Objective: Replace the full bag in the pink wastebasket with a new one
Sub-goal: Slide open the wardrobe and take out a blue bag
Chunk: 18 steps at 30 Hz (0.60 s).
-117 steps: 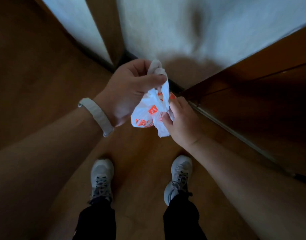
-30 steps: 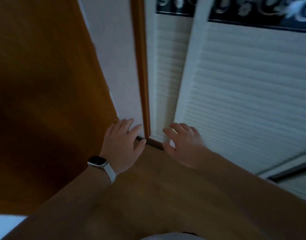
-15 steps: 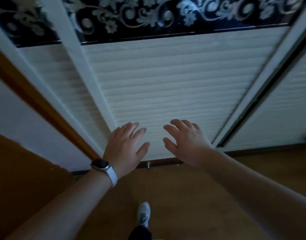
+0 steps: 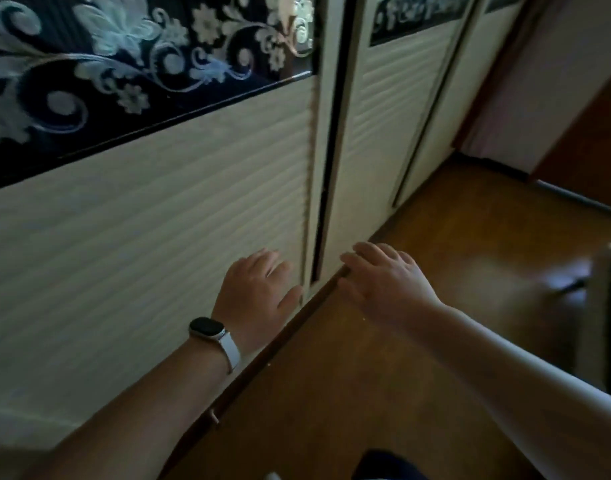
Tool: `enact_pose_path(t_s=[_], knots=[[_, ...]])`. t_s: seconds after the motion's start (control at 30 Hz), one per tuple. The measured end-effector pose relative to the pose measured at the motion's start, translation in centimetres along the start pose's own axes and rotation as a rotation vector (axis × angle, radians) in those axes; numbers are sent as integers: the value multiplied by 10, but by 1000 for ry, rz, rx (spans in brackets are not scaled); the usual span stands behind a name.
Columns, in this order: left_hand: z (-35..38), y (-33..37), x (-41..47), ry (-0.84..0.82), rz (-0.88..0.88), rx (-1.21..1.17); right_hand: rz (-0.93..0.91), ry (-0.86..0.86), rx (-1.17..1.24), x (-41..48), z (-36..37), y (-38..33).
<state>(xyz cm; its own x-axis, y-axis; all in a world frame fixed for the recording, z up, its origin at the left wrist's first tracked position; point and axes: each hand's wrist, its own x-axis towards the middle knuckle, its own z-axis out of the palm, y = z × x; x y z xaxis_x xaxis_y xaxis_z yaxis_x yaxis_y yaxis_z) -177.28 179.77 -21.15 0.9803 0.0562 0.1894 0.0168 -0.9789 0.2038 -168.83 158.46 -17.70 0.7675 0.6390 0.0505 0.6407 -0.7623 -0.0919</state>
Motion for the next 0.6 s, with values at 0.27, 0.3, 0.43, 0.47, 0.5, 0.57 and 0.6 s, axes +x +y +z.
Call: enact_pose_path(t_s=[0.27, 0.3, 0.43, 0.47, 0.5, 0.57, 0.6], knots=[[28, 43, 84, -49, 225, -82, 266, 28, 26, -15, -9, 64], [32, 53, 98, -55, 246, -85, 299, 38, 30, -16, -11, 78], [43, 97, 142, -33, 327, -93, 376, 110, 37, -21, -16, 133], [46, 113, 154, -26, 350, -86, 391, 119, 35, -22, -17, 151], [48, 128, 166, -24, 371, -73, 403, 124, 36, -22, -19, 169], [53, 161, 192, -34, 396, -49, 432, 139, 56, -22, -24, 205], [56, 177, 205, -43, 404, -42, 445, 159, 73, -22, -27, 222]])
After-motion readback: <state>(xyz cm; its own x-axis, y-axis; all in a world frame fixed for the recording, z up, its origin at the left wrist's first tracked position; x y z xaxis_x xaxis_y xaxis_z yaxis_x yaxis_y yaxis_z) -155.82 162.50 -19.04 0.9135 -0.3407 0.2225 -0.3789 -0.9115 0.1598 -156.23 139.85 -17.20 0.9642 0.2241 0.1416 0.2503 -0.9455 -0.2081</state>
